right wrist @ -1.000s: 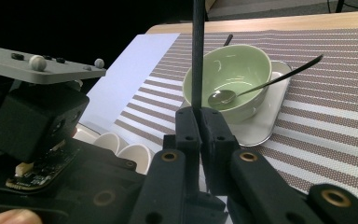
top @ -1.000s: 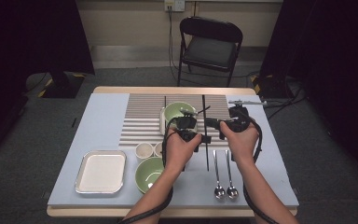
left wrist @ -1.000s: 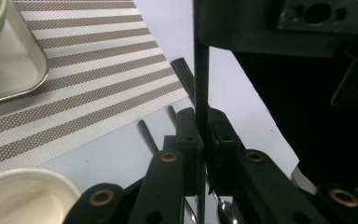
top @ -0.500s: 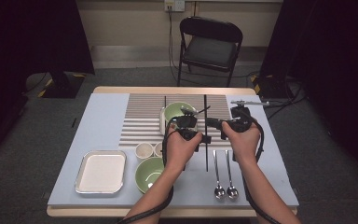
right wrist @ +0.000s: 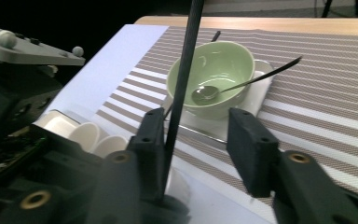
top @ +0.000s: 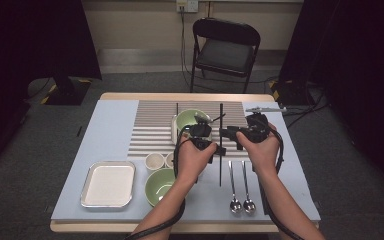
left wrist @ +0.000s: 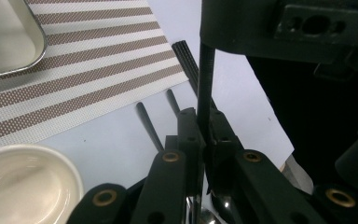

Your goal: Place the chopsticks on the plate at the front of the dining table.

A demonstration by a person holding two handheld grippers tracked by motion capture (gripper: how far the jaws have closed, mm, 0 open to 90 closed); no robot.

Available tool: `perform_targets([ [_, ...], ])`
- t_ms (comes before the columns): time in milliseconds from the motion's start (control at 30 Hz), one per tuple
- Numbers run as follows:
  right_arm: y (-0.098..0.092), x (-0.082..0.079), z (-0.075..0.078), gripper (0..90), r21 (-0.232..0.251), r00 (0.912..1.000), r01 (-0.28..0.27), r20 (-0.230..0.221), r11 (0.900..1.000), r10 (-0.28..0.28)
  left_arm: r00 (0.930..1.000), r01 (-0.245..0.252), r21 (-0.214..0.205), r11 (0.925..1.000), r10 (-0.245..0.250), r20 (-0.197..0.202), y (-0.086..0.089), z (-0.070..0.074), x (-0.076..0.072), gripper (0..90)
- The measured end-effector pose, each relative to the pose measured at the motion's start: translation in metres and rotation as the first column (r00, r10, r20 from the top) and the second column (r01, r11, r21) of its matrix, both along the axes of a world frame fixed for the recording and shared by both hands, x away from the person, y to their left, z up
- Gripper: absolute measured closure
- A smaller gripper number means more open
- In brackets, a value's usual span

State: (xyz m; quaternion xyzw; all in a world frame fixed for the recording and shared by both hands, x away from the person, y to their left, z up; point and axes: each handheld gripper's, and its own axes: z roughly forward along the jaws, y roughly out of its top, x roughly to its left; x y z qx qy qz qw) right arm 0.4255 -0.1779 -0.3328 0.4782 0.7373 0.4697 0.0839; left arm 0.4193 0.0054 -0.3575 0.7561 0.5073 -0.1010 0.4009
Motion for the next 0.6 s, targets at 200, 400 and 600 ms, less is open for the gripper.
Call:
perform_targets([
  [200,-0.0009,0.0024,-0.0010,39.2,-0.011,0.9999,0.010,0.011,0.9999,-0.010,0.9997,0.019,0.017,0.9997,-0.019,-0.014,0.0013,-0.0010,-0.0015,86.3],
  [400,-0.0022,0.0048,-0.0024,33.8,-0.032,0.9998,0.012,0.016,0.9994,-0.012,0.9992,0.040,0.024,0.9989,-0.040,-0.006,0.0005,-0.0005,-0.0037,86.2],
  [600,-0.0060,0.0060,-0.0041,30.8,-0.035,0.9998,0.013,0.014,0.9993,-0.013,0.9990,0.045,0.028,0.9986,-0.045,-0.004,-0.0007,-0.0003,-0.0053,86.2],
])
